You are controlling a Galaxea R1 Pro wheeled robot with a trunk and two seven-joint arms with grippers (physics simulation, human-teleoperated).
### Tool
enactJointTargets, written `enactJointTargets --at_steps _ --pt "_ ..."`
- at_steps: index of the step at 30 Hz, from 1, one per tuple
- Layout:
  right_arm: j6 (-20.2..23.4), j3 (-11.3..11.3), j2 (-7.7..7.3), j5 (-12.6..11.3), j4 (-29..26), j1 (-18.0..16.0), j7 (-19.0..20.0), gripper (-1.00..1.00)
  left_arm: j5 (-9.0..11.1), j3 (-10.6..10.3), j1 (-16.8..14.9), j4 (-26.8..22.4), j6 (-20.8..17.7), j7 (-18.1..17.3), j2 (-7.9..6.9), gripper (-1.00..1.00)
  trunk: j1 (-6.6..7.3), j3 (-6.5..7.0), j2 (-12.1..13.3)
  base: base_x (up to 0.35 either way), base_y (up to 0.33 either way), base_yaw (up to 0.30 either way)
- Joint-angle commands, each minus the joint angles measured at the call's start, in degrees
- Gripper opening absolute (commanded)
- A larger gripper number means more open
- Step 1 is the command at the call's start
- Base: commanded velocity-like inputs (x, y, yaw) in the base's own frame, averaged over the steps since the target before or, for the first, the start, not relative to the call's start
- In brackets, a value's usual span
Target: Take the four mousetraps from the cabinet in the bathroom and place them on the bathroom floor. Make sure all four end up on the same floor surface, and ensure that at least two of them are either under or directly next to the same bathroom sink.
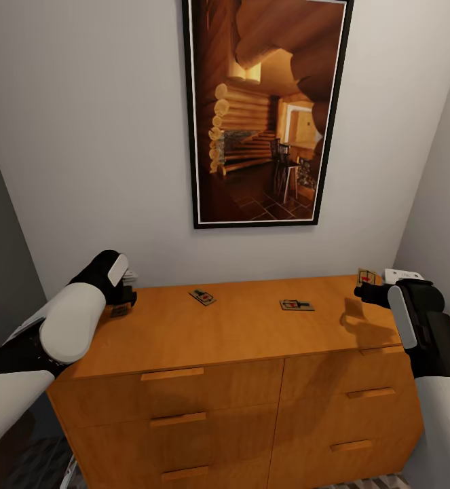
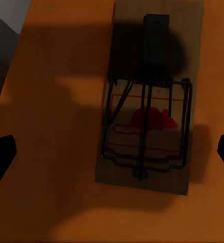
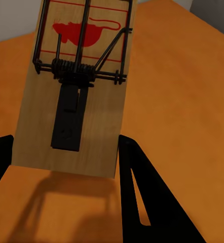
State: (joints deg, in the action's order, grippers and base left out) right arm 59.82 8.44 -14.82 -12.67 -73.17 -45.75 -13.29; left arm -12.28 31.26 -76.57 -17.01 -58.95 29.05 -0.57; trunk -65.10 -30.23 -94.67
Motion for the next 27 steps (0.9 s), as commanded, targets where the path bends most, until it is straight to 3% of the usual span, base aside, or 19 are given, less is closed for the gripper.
enactJointTargets --at_steps 1,16,27 --pt "0.18 0.0 0.0 -0.78 -0.04 -0.05 -0.49 -1.0 -0.47 0.47 -0.07 -0.02 -0.16 -0.04 0.03 1.0 0.0 -0.07 -0.04 0.0 0.0 0.0" --pt "0.18 0.0 -0.03 -0.78 -0.04 -0.05 -0.43 -1.0 -0.38 0.4 -0.07 1.15 0.12 -0.04 0.16 1.0 0.0 -0.07 -0.04 0.0 0.0 0.0" --pt "0.18 0.01 -0.06 -0.71 -0.1 -0.05 -0.42 -1.0 -0.34 0.4 -0.07 4.14 2.8 -0.04 0.24 1.0 0.0 -0.07 -0.04 0.0 0.0 0.0"
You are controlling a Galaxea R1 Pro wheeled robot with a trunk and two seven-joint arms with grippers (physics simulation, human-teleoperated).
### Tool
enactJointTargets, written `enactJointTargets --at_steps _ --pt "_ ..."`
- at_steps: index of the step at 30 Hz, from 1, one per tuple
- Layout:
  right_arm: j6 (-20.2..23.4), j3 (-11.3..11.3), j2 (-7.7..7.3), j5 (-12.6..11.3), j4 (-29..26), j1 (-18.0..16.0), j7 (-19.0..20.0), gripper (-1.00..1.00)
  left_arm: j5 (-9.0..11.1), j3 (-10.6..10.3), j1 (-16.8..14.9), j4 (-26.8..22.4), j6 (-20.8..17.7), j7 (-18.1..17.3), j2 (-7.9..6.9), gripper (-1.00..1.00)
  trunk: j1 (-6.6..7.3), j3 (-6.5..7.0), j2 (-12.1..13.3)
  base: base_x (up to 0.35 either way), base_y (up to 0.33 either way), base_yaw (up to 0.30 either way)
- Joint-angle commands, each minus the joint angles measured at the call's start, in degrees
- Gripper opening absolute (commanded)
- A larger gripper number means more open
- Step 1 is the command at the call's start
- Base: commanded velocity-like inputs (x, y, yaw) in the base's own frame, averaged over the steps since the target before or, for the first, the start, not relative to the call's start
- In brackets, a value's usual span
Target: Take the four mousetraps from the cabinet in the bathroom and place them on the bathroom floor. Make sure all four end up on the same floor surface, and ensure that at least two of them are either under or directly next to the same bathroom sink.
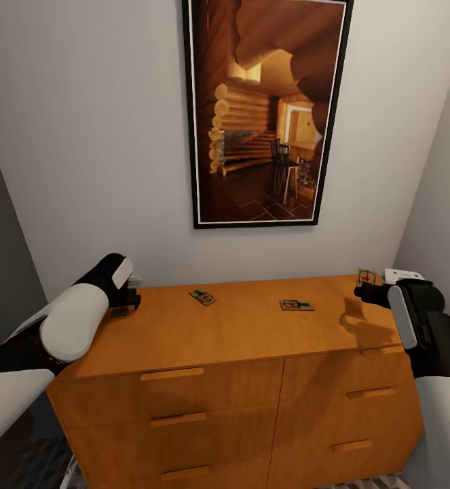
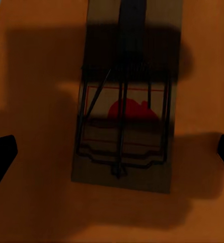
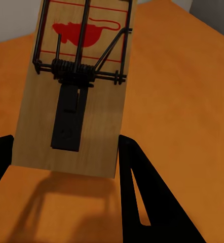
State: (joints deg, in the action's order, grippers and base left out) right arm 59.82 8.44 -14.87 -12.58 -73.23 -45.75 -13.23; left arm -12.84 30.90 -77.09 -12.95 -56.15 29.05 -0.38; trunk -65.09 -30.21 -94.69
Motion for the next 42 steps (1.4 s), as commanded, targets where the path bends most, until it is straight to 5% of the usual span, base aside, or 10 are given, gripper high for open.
enactJointTargets --at_steps 1,17,18,42 --pt "0.18 0.0 -0.01 -0.79 -0.05 -0.04 -0.49 -1.0 0.21 0.77 0.45 0.25 0.1 -0.05 0.04 1.0 -0.01 -0.08 -0.02 0.0 0.0 0.0" --pt "0.18 0.0 -0.01 -0.78 -0.05 -0.04 -0.48 -1.0 0.18 0.83 0.45 0.98 0.51 -0.05 0.03 1.0 -0.01 -0.08 -0.02 0.0 0.0 0.0" --pt "0.18 0.0 -0.01 -0.78 -0.06 -0.04 -0.48 -1.0 0.18 0.83 0.45 0.99 0.51 -0.05 0.0 -1.0 -0.01 -0.08 -0.02 0.0 0.0 0.0" --pt "0.18 0.02 -0.07 -0.86 0.02 -0.04 -0.48 -1.0 0.11 0.83 0.45 0.3 0.49 -0.16 -0.14 -1.0 -0.01 -0.08 -0.02 0.0 0.0 0.0"
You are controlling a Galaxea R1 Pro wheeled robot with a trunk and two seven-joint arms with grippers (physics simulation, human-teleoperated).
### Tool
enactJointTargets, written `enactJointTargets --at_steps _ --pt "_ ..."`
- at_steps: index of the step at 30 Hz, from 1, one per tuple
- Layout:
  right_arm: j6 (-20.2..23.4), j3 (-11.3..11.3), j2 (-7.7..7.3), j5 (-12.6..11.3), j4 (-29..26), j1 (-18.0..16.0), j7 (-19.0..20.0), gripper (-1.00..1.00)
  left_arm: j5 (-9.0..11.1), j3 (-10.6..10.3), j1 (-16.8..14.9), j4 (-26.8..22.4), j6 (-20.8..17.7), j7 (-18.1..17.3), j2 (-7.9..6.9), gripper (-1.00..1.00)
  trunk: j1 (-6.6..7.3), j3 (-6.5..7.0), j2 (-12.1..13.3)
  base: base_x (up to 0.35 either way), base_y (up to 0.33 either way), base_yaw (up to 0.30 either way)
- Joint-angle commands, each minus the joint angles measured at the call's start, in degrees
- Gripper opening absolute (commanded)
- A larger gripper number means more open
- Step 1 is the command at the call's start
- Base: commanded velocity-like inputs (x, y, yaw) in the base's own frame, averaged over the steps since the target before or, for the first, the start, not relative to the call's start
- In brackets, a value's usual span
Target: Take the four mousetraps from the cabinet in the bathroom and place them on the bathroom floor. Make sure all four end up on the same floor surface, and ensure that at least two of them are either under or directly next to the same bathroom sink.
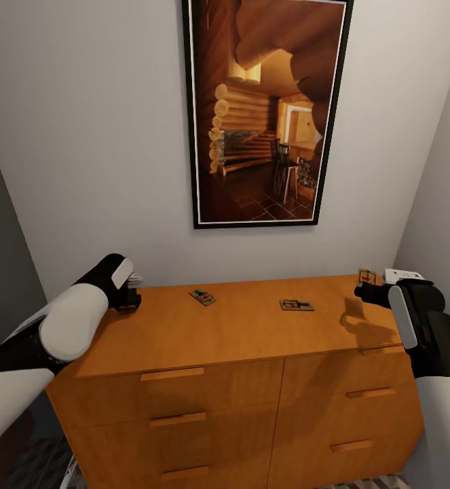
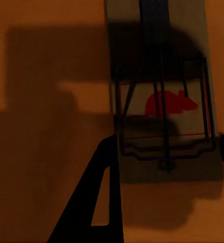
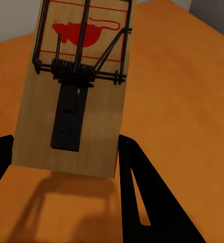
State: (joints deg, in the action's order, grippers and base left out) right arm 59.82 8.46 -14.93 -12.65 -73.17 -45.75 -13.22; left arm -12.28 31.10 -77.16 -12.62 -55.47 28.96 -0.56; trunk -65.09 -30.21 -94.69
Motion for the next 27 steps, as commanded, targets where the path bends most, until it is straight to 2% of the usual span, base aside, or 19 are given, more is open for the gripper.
enactJointTargets --at_steps 1,7,15,27 --pt "0.18 0.01 -0.01 -0.78 -0.04 -0.04 -0.49 -1.0 -0.46 0.66 0.52 -0.5 -0.33 -0.03 0.12 -1.0 -0.01 -0.08 -0.02 0.0 0.0 0.0" --pt "0.18 0.02 -0.01 -0.72 -0.08 -0.04 -0.49 -1.0 -0.46 0.86 0.52 -5.76 -3.17 0.19 0.82 -1.0 -0.01 -0.08 -0.02 0.0 0.0 0.0" --pt "0.18 0.0 -0.01 -0.71 -0.11 -0.04 -0.49 -1.0 -0.38 0.85 0.52 -11.77 -4.53 0.32 2.31 -1.0 -0.01 -0.08 -0.02 0.0 0.0 0.0" --pt "0.18 -0.02 -0.01 -0.71 -0.13 -0.04 -0.49 -1.0 -0.33 0.81 0.52 -12.99 -4.53 0.47 2.56 -1.0 -0.01 -0.08 -0.02 0.0 0.0 0.0"
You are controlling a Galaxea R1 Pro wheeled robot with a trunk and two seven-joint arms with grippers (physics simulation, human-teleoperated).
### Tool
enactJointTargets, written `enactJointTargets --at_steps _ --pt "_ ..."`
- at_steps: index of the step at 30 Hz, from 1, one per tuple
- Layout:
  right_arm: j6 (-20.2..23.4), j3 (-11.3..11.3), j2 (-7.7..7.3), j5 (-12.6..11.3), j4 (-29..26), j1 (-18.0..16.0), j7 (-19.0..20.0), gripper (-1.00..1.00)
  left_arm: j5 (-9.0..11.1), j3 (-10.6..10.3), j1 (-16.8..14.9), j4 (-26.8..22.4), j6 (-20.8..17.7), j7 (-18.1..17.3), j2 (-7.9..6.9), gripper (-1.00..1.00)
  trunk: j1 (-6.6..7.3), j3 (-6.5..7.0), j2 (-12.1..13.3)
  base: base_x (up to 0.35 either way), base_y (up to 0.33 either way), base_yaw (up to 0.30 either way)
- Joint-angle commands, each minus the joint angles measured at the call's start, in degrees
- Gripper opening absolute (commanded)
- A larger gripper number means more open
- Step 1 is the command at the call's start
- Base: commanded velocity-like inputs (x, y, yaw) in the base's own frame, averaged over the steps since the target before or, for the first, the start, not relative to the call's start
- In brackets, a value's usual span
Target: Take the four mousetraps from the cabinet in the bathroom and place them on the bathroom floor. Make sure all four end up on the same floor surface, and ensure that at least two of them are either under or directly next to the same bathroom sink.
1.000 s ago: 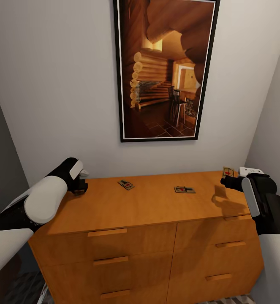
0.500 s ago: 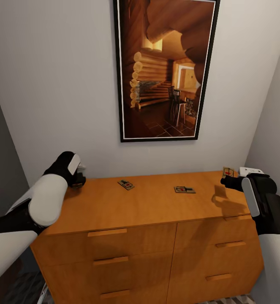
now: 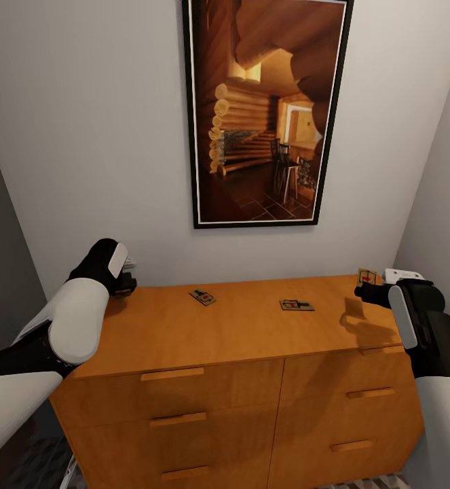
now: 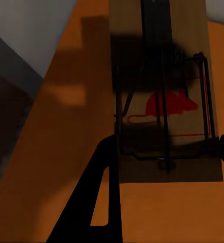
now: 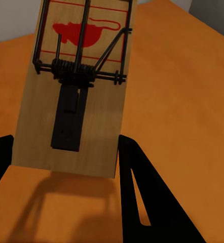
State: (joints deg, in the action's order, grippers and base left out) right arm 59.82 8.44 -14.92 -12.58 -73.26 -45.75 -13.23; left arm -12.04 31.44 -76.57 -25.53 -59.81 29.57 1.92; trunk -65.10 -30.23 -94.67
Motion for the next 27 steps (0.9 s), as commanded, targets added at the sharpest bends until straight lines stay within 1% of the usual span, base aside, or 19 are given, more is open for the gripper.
enactJointTargets --at_steps 1,4,8,21,27 --pt "0.18 0.0 -0.02 -0.78 -0.04 -0.04 -0.49 -1.0 -0.57 0.46 -0.07 -0.07 -0.19 -0.13 0.09 -1.0 0.0 -0.07 -0.04 -0.013 0.0 0.0" --pt "0.18 0.0 -0.02 -0.78 -0.04 -0.04 -0.49 -1.0 -0.54 0.46 -0.07 -0.06 -0.19 -0.13 0.1 -1.0 0.0 -0.07 -0.04 -0.134 0.0 0.0" --pt "0.18 0.0 -0.02 -0.78 -0.04 -0.04 -0.49 -1.0 -0.53 0.41 -0.07 0.1 -0.19 -0.13 0.1 -1.0 0.0 -0.07 -0.04 -0.269 0.0 0.0" --pt "0.18 0.0 0.01 -0.86 -0.14 -0.04 -0.49 -1.0 -0.57 0.32 -0.07 0.33 -0.19 -0.11 0.35 -1.0 0.0 -0.07 -0.04 -0.336 0.0 0.0" --pt "0.18 -0.11 -0.09 -0.95 -0.55 -0.04 -0.49 -1.0 -0.9 0.11 -0.07 0.57 -0.19 0.02 0.37 -1.0 0.0 -0.07 -0.04 -0.346 0.0 0.0"
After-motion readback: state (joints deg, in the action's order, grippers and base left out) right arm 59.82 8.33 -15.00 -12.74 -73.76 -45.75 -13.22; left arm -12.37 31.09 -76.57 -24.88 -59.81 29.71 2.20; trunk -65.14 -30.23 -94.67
